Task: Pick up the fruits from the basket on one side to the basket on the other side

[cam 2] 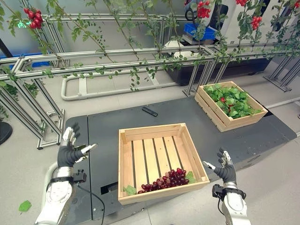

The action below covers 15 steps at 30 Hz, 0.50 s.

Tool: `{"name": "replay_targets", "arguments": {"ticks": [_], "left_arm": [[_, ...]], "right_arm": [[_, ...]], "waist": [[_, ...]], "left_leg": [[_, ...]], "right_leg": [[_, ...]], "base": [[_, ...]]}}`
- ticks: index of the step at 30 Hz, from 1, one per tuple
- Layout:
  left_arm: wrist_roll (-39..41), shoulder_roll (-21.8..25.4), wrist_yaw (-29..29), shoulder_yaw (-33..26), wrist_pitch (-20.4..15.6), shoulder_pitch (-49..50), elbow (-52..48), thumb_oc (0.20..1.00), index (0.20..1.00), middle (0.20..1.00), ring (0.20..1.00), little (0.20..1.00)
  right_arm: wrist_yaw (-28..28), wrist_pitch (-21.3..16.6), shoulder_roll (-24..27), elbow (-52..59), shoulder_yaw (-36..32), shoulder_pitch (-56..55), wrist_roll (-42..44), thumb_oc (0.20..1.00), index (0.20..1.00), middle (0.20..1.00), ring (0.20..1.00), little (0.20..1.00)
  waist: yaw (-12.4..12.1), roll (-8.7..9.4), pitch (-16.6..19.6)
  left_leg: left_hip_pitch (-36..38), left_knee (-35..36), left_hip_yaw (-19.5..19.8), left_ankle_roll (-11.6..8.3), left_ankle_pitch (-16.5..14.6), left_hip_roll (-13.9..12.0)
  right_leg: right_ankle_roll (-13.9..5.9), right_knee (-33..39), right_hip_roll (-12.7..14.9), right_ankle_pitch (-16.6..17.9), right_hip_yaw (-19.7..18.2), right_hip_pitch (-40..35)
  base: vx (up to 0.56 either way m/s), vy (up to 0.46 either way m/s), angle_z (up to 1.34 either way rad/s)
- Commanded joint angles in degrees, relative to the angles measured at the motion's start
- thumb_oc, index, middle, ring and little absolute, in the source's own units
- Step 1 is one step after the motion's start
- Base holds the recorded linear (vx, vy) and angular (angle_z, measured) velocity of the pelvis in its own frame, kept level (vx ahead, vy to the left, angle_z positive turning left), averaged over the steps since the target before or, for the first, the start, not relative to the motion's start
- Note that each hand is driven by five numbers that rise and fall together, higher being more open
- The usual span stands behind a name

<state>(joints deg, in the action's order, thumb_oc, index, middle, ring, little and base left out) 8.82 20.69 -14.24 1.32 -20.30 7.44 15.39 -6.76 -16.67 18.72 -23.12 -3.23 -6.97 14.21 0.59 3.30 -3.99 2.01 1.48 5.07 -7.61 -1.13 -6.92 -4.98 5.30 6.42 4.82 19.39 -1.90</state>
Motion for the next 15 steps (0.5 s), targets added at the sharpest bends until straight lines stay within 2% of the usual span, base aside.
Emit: {"name": "replay_targets", "arguments": {"ticks": [1,5,15], "left_arm": [[3.2,0.5,1.0,-0.3,-1.2,-2.2,1.2,1.0,1.0,1.0,1.0,1.0],[6.1,-0.6,2.0,-0.6,-0.1,-2.4,9.1,1.0,1.0,1.0,1.0,1.0],[6.9,-1.0,2.7,-0.1,0.6,-2.3,11.6,1.0,1.0,1.0,1.0,1.0]], "right_arm": [[-0.2,-2.2,1.1,0.9,0.1,3.1,1.2,1.0,1.0,1.0,1.0,1.0],[-0.3,-1.7,0.9,-1.7,0.9,3.6,0.1,1.0,1.0,1.0,1.0,1.0],[-0.5,-1.2,0.8,-4.9,1.7,4.2,-0.4,1.0,1.0,1.0,1.0,1.0]], "waist": [[-0.5,1.0,-0.1],[-0.3,0.45,0.2],[-0.3,0.09,0.2]], "left_leg": [[-0.2,-2.8,-0.3,0.49,-1.2,0.9],[0.3,-1.9,-0.4,0.62,-1.0,1.0],[0.7,-1.7,-0.2,0.93,-1.2,1.2]], "right_leg": [[-4.56,-1.6,2.9,-4.4,0.5,-2.5],[-4.35,-2.2,3.0,-4.9,0.4,-2.6],[-4.17,-2.6,3.0,-5.4,0.4,-3.0]], "base": [[0.02,0.005,-0.05],[0.0,0.0,0.0],[0.0,0.003,0.01]]}}
